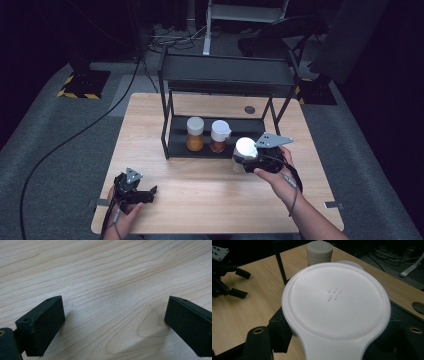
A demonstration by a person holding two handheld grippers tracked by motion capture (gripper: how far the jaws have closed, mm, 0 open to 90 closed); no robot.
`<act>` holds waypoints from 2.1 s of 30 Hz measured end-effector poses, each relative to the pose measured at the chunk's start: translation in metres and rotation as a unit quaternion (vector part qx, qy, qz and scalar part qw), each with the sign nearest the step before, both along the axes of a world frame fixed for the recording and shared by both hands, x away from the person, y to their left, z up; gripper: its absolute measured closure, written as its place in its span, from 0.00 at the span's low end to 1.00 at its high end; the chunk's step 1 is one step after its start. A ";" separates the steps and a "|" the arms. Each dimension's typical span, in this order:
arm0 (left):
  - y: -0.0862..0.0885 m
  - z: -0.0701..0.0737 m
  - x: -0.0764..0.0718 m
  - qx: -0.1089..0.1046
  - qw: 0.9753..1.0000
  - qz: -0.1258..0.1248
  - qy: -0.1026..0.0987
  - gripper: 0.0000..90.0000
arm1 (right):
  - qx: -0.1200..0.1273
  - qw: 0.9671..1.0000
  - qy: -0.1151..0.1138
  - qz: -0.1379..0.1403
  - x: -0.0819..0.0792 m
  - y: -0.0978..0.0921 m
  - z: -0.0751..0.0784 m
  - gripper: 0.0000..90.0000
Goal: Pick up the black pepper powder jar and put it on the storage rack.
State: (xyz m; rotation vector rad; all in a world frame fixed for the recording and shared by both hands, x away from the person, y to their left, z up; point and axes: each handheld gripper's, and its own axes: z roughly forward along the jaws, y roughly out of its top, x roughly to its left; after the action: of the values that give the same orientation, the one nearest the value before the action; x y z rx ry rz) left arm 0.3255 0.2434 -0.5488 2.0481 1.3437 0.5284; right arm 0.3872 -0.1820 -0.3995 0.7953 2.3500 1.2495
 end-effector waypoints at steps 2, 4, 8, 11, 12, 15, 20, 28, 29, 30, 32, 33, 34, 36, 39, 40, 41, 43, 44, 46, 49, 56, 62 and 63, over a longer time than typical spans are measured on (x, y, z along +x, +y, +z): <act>0.000 0.000 0.000 0.000 1.000 0.000 0.000 0.03 | -0.001 1.000 0.000 -0.001 0.002 0.000 0.000 0.34; 0.000 0.000 0.000 0.000 1.000 0.000 0.000 0.03 | -0.003 1.000 0.000 -0.004 0.006 -0.001 0.000 0.34; 0.000 0.000 0.000 0.000 1.000 0.000 0.000 0.03 | -0.006 1.000 0.000 -0.007 0.015 -0.002 0.001 0.34; 0.000 0.000 0.000 0.000 1.000 0.000 0.000 0.03 | -0.007 1.000 -0.001 -0.011 0.024 -0.002 0.000 0.34; 0.000 0.000 0.000 0.000 1.000 0.000 0.000 0.03 | -0.007 1.000 -0.001 -0.011 0.024 -0.002 0.000 0.34; 0.000 0.000 0.000 0.000 1.000 0.001 0.000 0.03 | -0.012 1.000 -0.004 -0.014 0.031 -0.002 0.000 0.34; 0.000 0.000 0.000 0.000 1.000 0.002 0.001 0.03 | -0.015 1.000 -0.002 -0.022 0.045 -0.003 -0.004 0.34; 0.000 0.000 0.000 0.000 1.000 0.004 0.001 0.03 | -0.008 0.999 0.006 -0.033 0.064 -0.002 -0.014 0.34; 0.000 0.000 0.000 0.001 1.000 0.004 0.001 0.03 | -0.009 0.999 0.007 -0.035 0.066 -0.002 -0.016 0.34; 0.000 0.000 0.000 0.001 1.000 0.004 0.001 0.03 | -0.011 0.999 0.007 -0.037 0.068 -0.002 -0.017 0.34; 0.000 0.000 0.000 0.001 1.000 0.004 0.001 0.03 | -0.011 0.999 0.008 -0.041 0.072 -0.003 -0.021 0.34; 0.000 0.000 0.000 0.001 1.000 0.004 0.001 0.03 | -0.010 0.999 0.009 -0.042 0.074 -0.003 -0.022 0.34; 0.000 0.000 0.000 0.001 1.000 0.004 0.001 0.03 | -0.009 0.999 0.011 -0.044 0.075 -0.004 -0.024 0.34; 0.000 0.000 0.000 0.001 1.000 0.004 0.001 0.03 | -0.008 0.999 0.012 -0.047 0.079 -0.005 -0.027 0.34; 0.000 0.000 0.000 0.001 1.000 0.004 0.001 0.03 | -0.008 0.999 0.012 -0.052 0.084 -0.006 -0.031 0.34; 0.000 0.000 0.000 0.001 1.000 0.004 0.001 0.03 | -0.008 0.999 0.012 -0.053 0.085 -0.006 -0.032 0.34; 0.000 0.000 0.000 0.001 1.000 0.004 0.001 0.03 | -0.007 0.999 0.012 -0.053 0.086 -0.007 -0.033 0.34; 0.000 0.000 0.000 0.001 1.000 0.004 0.001 0.03 | -0.009 0.998 0.013 -0.054 0.089 -0.007 -0.036 0.34; 0.000 0.000 0.000 0.000 1.000 0.005 0.000 0.03 | -0.010 0.998 0.012 -0.054 0.090 -0.007 -0.038 0.34; 0.000 0.000 0.000 0.001 1.000 0.004 0.001 0.03 | -0.011 0.998 0.014 -0.056 0.092 -0.007 -0.041 0.34; 0.000 0.000 0.000 0.001 1.000 0.004 0.001 0.03 | -0.011 0.998 0.016 -0.057 0.095 -0.008 -0.044 0.34; 0.000 0.000 0.000 0.001 1.000 0.004 0.001 0.03 | -0.013 0.998 0.022 -0.064 0.100 -0.010 -0.052 0.34; 0.000 0.000 0.000 0.001 1.000 0.004 0.001 0.03 | -0.011 0.997 0.028 -0.065 0.103 -0.012 -0.059 0.34; 0.000 0.000 0.000 0.001 1.000 0.004 0.001 0.03 | -0.010 0.997 0.029 -0.064 0.103 -0.012 -0.060 0.34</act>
State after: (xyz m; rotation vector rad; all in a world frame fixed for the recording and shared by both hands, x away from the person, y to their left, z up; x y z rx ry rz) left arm 0.3256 0.2437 -0.5487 2.0453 1.3542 0.5323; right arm 0.4904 -0.1935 -0.4597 0.9727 2.3119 1.1625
